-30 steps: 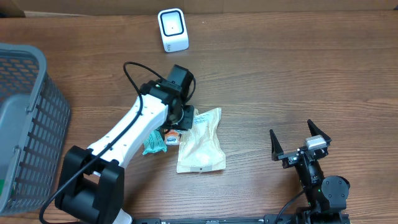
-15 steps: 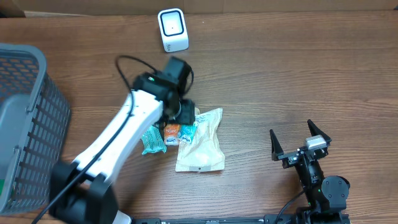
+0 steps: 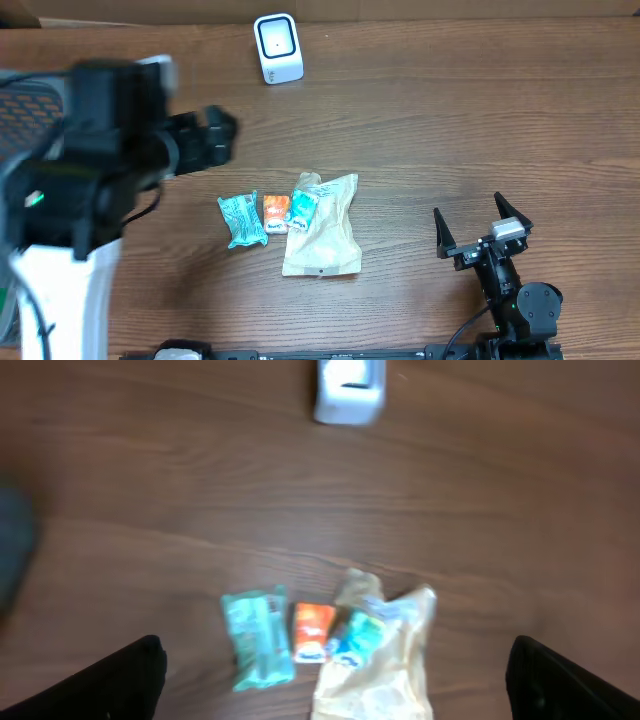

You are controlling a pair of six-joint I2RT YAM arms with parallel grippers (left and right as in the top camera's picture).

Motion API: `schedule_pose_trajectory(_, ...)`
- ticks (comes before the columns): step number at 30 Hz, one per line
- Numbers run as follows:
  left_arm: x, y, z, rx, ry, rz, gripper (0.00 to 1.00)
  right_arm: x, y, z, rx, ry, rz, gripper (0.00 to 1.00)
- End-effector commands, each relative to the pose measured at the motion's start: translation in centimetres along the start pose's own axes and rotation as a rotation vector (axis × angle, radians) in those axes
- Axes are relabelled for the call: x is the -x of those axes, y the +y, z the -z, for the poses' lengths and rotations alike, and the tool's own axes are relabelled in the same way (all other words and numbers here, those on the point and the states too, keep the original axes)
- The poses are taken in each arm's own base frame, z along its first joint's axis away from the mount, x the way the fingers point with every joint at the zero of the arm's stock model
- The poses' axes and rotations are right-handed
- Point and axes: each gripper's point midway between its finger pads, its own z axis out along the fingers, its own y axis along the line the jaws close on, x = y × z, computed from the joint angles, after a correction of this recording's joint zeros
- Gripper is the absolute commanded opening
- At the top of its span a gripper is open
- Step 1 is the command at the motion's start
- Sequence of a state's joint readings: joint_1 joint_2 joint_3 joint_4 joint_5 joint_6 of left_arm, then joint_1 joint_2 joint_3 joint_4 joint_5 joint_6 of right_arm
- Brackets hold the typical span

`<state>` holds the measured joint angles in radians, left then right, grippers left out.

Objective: Scan the item barcode
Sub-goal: 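Carry the blue packet out and drop it beside the orange box, then move the left gripper back into the basket toward the green-capped bottle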

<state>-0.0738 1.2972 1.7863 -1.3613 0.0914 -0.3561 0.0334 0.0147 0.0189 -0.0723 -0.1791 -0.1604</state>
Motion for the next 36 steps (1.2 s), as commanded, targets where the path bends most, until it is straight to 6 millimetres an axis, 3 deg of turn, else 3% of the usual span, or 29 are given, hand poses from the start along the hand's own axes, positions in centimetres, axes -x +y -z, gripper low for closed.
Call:
schedule_pose_trajectory(1, 0.8, 3.0, 2.4, 0.077, -0.075, 0.042, 0.93, -0.2, 0.0, 0.0, -0.003, -0.005, -0.006, 1.00)
schedule_pose_trajectory(4, 0.9, 6.5, 3.5, 0.195, -0.101, 0.112, 0.94, -0.2, 0.0, 0.0, -0.003, -0.005, -0.006, 1.00)
schedule_pose_trajectory(8, 0.8, 9.8, 3.7, 0.286, -0.091, 0.183, 0.94, -0.2, 0.0, 0.0, -0.003, -0.005, -0.006, 1.00)
schedule_pose_trajectory(21, 0.9, 19.0, 7.2, 0.506, -0.175, 0.440, 0.95, -0.2, 0.0, 0.0, -0.003, -0.005, -0.006, 1.00)
schedule_pose_trajectory(26, 0.7, 20.9, 8.2, 0.540, -0.203, 0.504, 0.95, -0.2, 0.0, 0.0, -0.003, -0.005, -0.005, 1.00)
schedule_pose_trajectory(36, 0.5, 24.0, 6.6, 0.575, -0.137, 0.579, 0.95, -0.2, 0.0, 0.0, -0.003, -0.005, -0.005, 1.00)
